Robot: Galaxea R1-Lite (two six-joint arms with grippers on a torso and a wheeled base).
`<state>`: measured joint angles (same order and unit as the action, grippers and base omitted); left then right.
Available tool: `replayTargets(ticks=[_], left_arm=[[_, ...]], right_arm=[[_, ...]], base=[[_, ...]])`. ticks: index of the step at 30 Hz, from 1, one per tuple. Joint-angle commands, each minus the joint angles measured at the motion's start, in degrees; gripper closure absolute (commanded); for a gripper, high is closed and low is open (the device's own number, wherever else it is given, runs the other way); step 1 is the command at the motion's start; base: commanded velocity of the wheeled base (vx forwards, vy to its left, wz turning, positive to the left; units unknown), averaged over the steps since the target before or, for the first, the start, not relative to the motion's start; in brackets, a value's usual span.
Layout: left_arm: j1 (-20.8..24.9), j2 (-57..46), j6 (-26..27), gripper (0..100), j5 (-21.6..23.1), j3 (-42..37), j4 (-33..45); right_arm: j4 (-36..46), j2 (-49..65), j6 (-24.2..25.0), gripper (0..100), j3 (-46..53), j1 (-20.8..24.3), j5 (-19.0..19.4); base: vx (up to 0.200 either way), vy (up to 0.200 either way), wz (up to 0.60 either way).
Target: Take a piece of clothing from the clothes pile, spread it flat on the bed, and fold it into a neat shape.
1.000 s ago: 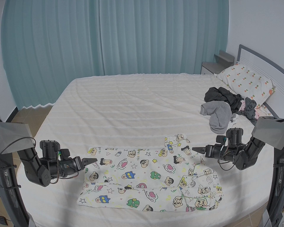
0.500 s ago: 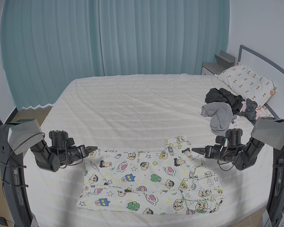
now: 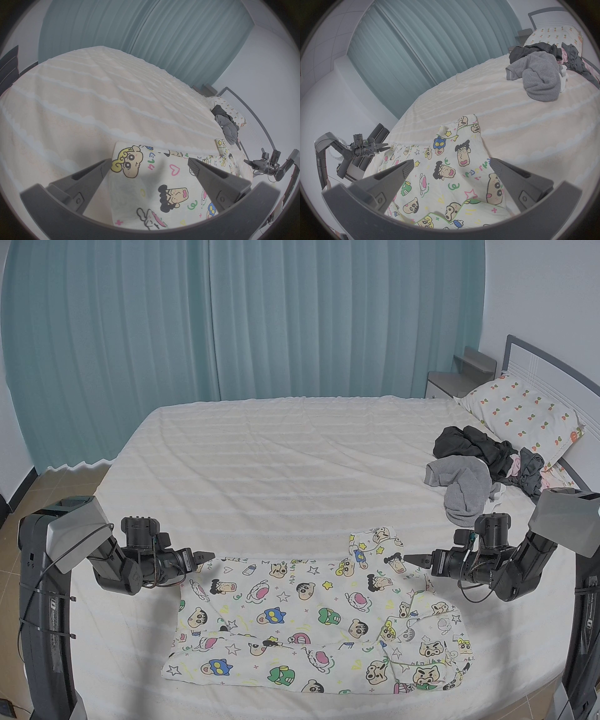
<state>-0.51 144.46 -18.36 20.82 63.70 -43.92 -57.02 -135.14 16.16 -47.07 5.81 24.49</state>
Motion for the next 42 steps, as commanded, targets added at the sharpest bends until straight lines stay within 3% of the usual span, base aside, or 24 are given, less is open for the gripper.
replayTargets(ticks=[1, 34, 35, 42], left_arm=[[-0.02, 1.88, -0.1, 0, -0.08, 1.52, 0.15], [0.25, 2.06, 0.08, 0, -0.17, 4.86, 6.31], [0.25, 2.06, -0.01, 100, -0.26, 4.95, 6.39], [0.25, 2.06, -0.27, 100, -0.26, 4.95, 6.31]], right_arm=[[0.06, -0.21, 0.01, 0, -0.04, 0.07, 0.03], [0.59, -1.44, 0.01, 0, -2.15, 0.43, -0.06], [0.68, -1.53, 0.01, 0, -2.41, 0.43, -0.06], [5.34, -3.46, 0.01, 0, -7.07, 0.43, -1.02]], base=[[0.0, 0.0, 0.0], [0.0, 0.0, 0.0], [0.0, 0.0, 0.0], [0.0, 0.0, 0.0]])
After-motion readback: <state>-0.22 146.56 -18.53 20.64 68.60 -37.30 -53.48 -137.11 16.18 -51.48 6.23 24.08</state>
